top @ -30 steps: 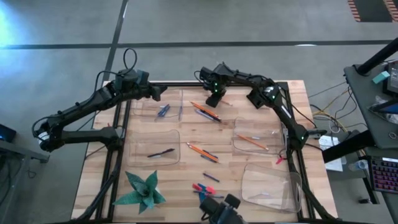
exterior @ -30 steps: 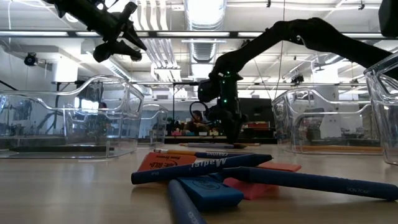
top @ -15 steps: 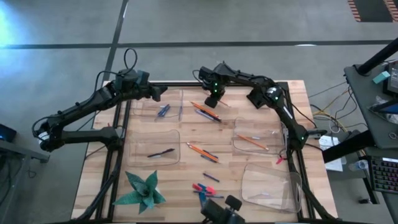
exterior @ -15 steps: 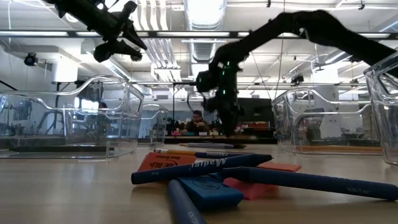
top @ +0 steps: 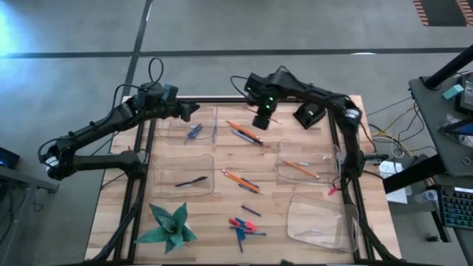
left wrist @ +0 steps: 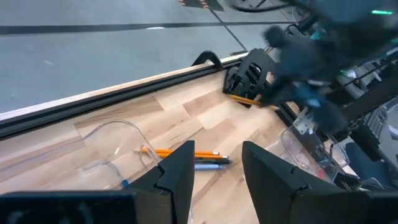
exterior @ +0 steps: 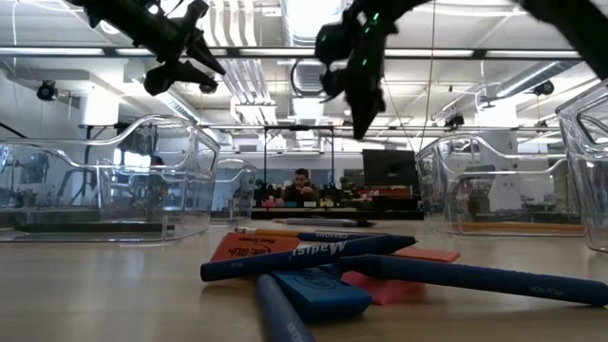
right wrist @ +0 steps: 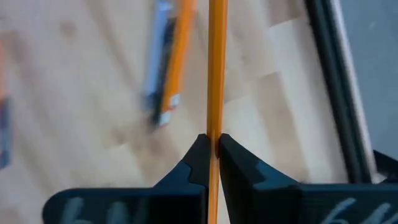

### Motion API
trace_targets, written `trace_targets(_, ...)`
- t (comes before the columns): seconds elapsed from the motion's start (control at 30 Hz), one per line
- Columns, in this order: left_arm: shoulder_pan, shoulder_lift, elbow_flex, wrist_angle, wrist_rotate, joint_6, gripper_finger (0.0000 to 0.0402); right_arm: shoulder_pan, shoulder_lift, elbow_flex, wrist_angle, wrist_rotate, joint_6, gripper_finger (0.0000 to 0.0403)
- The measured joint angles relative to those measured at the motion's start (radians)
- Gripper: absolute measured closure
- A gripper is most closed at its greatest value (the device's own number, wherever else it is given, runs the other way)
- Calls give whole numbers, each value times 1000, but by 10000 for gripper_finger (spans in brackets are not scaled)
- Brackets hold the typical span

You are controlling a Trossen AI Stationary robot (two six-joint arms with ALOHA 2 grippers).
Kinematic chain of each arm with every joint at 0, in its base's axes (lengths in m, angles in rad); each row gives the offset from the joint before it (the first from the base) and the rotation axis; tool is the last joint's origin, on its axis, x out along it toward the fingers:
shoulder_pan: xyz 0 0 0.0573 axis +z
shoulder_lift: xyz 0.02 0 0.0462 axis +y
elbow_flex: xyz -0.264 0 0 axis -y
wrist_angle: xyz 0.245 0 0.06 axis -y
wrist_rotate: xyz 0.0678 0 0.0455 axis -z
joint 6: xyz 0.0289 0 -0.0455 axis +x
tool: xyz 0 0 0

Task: Sort crayons/erasers/pens/pencils in bins
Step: Put the orange pencil into the middle right transparent bin

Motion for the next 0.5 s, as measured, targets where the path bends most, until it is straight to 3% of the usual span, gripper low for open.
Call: trace_targets(0.5,1,0,0,-1,2,1,281,290,-650,-676,75,4,373,390)
